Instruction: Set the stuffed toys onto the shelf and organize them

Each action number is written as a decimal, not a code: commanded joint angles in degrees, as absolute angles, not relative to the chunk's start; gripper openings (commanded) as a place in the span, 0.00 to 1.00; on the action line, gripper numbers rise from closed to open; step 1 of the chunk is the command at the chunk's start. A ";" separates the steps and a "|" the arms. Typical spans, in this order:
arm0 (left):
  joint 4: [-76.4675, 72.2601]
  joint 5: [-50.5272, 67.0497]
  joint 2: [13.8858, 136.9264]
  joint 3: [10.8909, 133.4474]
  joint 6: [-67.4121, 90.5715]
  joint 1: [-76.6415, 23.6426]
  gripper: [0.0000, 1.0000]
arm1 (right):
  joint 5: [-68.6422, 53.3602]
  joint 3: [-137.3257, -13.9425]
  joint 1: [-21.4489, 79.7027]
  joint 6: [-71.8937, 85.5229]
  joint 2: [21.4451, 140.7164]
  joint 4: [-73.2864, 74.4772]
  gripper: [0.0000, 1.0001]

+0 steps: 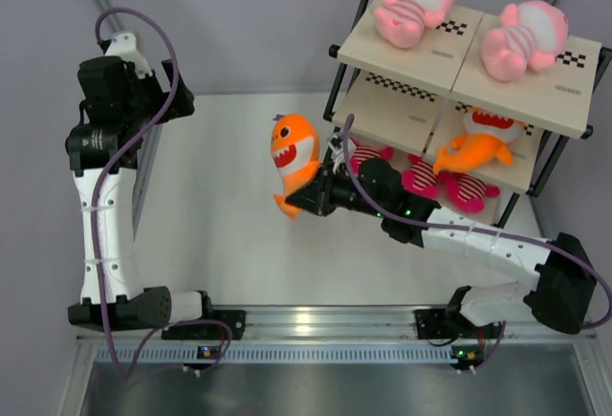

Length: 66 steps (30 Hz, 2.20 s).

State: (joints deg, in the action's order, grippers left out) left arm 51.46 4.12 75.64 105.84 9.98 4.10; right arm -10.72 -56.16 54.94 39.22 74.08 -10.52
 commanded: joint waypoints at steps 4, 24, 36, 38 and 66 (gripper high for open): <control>50.10 4.83 74.01 103.01 5.89 4.22 0.99 | -12.57 -50.02 49.84 52.55 65.50 -10.82 0.00; 50.01 9.75 71.63 100.81 5.45 4.22 0.99 | -14.41 -48.25 23.39 62.22 59.23 -11.86 0.00; 50.01 9.40 70.58 101.51 5.01 4.22 0.99 | -8.53 -52.82 20.92 64.51 67.23 -18.63 0.09; 50.10 9.32 70.31 101.43 4.83 4.22 0.99 | -9.05 -54.84 20.92 64.42 68.38 -18.63 0.09; 39.93 3.23 74.36 90.71 -56.83 -46.23 0.98 | -18.09 -58.00 24.78 60.29 55.64 1.48 0.00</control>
State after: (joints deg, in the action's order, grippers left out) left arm 47.97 1.85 76.44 89.27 -41.54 -46.09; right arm -14.61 -53.08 23.70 62.08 58.46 -0.23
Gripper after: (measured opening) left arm 0.979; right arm 0.137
